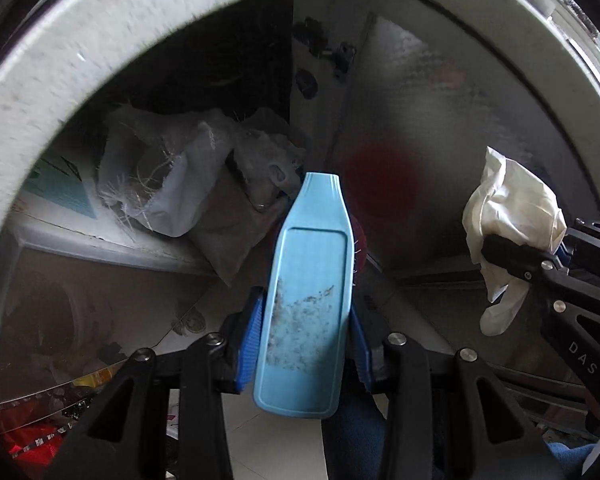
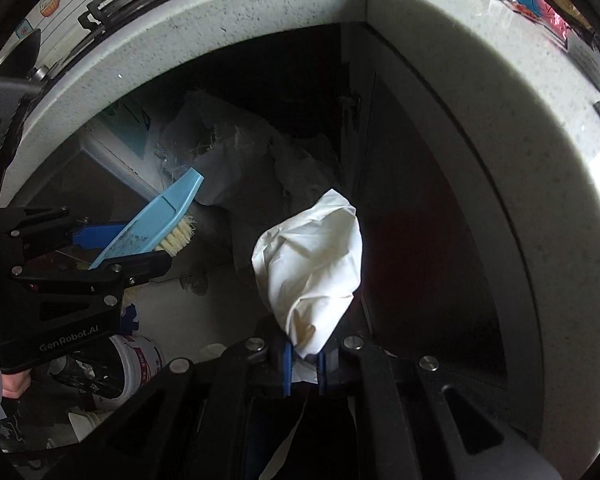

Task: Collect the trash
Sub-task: 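Carry the brush and tissue down into the cabinet over the red bin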

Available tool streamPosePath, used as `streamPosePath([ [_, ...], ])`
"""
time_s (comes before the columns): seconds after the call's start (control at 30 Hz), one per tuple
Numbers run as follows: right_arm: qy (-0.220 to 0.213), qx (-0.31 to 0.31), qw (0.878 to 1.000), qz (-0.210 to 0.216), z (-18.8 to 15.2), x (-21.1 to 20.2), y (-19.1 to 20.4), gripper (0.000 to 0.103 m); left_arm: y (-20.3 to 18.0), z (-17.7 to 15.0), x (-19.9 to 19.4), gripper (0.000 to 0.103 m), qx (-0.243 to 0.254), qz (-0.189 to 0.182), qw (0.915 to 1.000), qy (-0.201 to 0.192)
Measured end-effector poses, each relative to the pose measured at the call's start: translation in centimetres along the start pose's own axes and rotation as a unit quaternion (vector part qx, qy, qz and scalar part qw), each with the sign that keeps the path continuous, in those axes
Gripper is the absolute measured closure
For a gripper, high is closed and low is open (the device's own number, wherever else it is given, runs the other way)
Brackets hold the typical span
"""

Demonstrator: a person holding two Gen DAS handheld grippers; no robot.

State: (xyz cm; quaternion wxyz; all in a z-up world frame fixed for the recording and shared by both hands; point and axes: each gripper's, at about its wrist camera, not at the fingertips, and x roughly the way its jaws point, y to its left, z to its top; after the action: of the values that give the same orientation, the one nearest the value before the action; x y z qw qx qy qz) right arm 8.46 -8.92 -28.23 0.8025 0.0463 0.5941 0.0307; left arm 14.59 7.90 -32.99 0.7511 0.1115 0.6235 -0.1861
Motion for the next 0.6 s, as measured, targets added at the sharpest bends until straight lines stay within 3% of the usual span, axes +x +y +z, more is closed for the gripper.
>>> streamPosePath([
  [0.27, 0.022, 0.014, 1.0, -0.01, -2.2, 9.4, -1.7, 0.095, 0.4, 0.8, 10.5, 0.066, -0.004, -0.015, 0.999, 0.042],
  [0.6, 0.034, 0.071, 0.997, -0.011, -2.7, 16.3, -5.4, 0.095, -1.6, 2.8, 18.2, 0.066, 0.05, -0.027, 0.9966, 0.059],
])
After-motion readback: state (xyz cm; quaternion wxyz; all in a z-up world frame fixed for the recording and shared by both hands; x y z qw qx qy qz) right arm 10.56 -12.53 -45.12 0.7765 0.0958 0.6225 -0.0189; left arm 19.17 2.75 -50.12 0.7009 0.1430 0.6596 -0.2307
